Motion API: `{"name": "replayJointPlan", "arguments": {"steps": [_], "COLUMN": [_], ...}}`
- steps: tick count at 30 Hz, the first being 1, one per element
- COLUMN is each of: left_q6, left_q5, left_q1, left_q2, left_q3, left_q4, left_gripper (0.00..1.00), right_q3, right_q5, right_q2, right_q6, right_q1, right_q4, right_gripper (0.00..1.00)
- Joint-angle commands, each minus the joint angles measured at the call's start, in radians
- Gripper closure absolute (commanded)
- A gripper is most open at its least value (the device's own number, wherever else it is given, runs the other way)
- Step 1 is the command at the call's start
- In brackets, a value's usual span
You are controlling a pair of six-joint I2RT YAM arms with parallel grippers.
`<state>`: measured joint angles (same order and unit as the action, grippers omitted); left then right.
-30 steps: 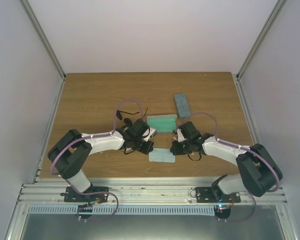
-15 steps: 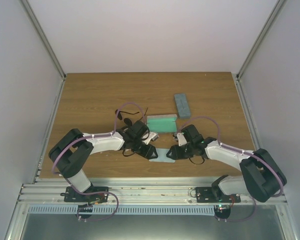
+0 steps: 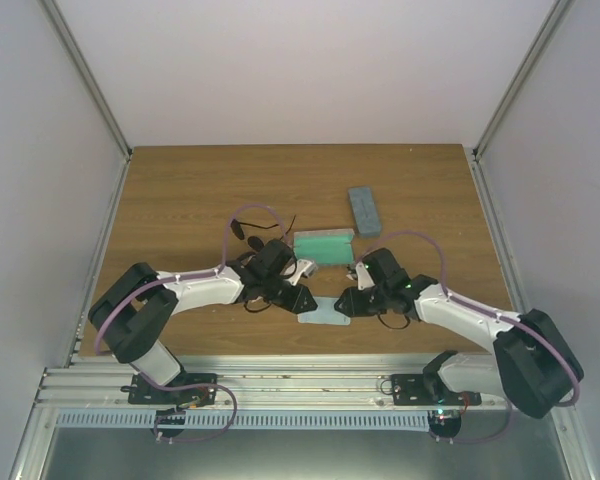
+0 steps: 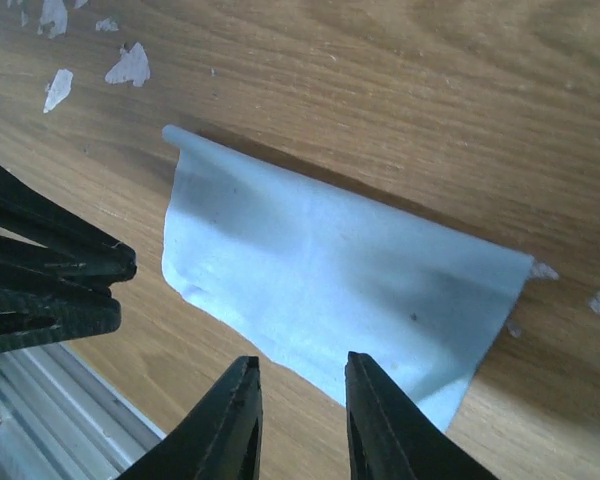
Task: Organize the sunglasses
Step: Fold the glasses cleaning cloth at the center of the board.
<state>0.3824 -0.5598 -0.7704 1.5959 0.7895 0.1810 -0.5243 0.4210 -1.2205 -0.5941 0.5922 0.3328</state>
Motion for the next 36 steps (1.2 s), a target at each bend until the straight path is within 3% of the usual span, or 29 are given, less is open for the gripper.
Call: {"name": "replayJointPlan", "arguments": {"steps": [1,5,10,17,23,27,36], "left_q6": [0.136,0.186,0.214,0.246,0.22,0.221,0.308], "left_q5": [0.068,0.134,0.154,0.219,0.164,0.117,0.221], "left_q1": [-0.005,-0.01,-0.01,-0.01,-0.01,-0.012,-0.014], "left_q2": [0.022,0.061,0.107,0.081,-0.001,-0.041,0.045], "left_q3": [-0.004,-0.004,-0.022,-0.088,-0.08,-0.051,0.0], "left_q4": [-0.177,-0.209,-0.189,-0.085,-0.079,-0.133,-0.214], "left_gripper": [0.88,0.92,0.93,0.93,0.92,0.91,0.93], "right_q3": [-0.056,-0.075,-0.041,0.009,-0.02,-0.069,-0.12], "right_q5": [-0.089,-0.141,-0.147,-0.255,-0.337,-0.303,-0.152], "right_q2": [-0.055,-0.135,-0.174,-0.081,0.004,0.005,-0.156], "right_q6": [-0.038,-0.058,-0.081,-0.13,-0.136,-0.081,-0.061], "right_q1": [0.052,0.087,0.099,0.099,0.099,0.1,0.104], "right_q4": [-0.027,-0.053,-0.05,0.125,0.222,0.181,-0.061], "right_gripper": [0.77,0.85,0.86,0.83,0.78,0.78,0.79]}}
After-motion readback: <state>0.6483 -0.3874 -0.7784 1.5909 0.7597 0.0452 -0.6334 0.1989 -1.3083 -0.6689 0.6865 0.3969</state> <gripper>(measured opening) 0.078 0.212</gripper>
